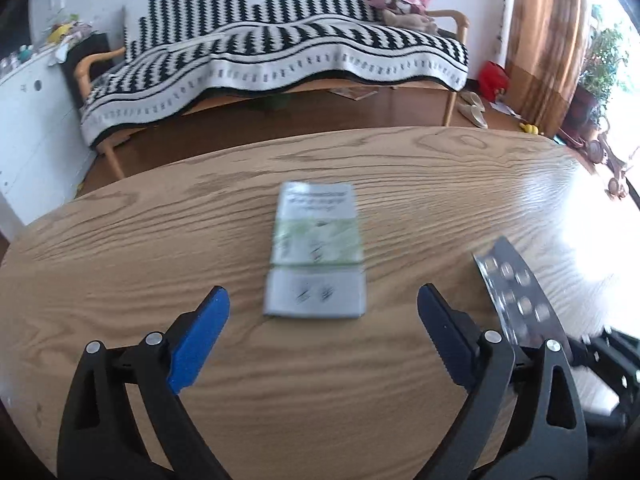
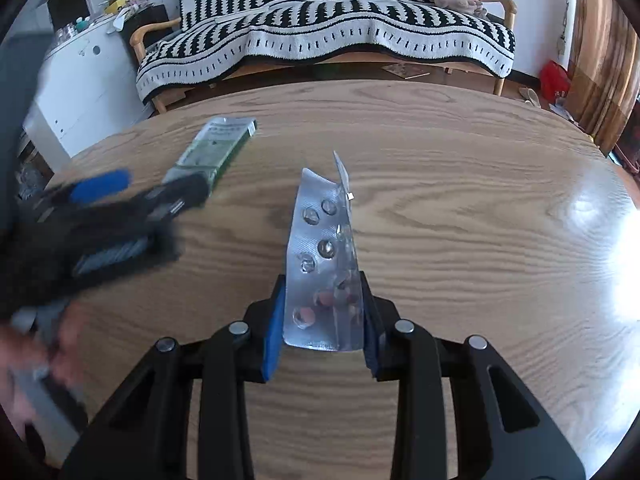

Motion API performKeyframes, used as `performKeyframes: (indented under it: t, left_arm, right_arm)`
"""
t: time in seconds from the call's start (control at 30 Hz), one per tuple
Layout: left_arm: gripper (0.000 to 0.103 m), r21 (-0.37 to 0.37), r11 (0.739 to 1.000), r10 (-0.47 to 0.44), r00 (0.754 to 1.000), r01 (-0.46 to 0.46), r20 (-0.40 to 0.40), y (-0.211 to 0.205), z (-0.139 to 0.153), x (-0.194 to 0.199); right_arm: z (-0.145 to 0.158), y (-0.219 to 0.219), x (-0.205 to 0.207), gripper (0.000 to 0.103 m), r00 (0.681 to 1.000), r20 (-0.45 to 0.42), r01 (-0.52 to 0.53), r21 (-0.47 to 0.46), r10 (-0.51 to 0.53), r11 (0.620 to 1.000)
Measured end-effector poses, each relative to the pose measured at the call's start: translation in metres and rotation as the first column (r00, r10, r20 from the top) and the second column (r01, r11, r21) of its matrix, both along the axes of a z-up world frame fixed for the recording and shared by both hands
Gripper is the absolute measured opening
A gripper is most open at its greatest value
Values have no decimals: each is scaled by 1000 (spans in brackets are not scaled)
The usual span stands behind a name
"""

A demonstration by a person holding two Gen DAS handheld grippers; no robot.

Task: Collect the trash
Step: 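Grasp the silver blister pack with the right tool while the left grasps the white-green medicine box, then carry the blister pack and medicine box over the black bin and open both tools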

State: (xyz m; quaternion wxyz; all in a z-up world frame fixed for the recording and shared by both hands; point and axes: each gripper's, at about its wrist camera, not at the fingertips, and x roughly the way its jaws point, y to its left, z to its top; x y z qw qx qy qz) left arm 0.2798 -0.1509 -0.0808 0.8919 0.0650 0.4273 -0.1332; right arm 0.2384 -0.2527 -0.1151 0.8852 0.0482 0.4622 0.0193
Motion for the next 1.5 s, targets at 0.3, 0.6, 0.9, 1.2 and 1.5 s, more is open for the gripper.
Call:
performKeyframes:
  t: [0.3, 0.6, 0.9, 1.2, 1.5]
  left_arm:
    - [94, 29, 999, 27, 999, -26, -42, -10, -22, 34]
    - [54, 16, 999, 42, 999, -41, -11, -13, -15, 19]
    - [54, -26, 996, -83, 995, 84, 48, -58, 23, -44]
    - [54, -130, 932, -327, 939, 339, 103, -159, 59, -150]
    - [54, -129, 742, -642, 753, 658, 143, -266, 53, -288]
  right_arm:
    - [-1, -30, -37, 33, 999, -8, -41, -16, 41, 999]
    - [6, -69, -75, 33, 999, -15, 28, -45, -29, 999]
    - [35, -140, -153, 33, 984, 48, 174, -74, -171, 982]
    - [42, -263, -272, 33, 891, 73, 451, -42, -447, 892]
    - [20, -348, -401, 33, 753, 26, 658, -11, -658, 753]
